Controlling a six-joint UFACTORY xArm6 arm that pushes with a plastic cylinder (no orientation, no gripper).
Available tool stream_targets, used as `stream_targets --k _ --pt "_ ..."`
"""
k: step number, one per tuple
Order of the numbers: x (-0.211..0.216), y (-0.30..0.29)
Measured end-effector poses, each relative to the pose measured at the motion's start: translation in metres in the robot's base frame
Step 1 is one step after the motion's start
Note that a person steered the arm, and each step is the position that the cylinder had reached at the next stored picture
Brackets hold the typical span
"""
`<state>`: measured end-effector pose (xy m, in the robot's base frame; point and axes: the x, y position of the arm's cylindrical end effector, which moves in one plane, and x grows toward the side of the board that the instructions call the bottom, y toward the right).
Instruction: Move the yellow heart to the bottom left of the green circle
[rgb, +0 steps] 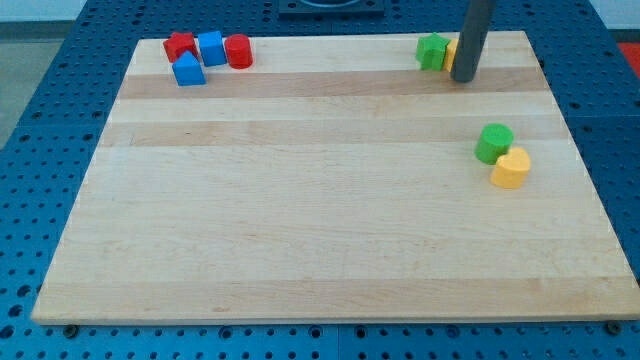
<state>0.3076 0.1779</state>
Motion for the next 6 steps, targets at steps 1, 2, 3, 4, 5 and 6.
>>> stream_targets --k 1,2,3,4,5,6 --pt "-0.02 -0.021" --pt "-0.036 0.027" --pt "-0.032 0.031" --pt "0.036 0.085" --pt "0.133 0.065" --pt "0.17 0.006"
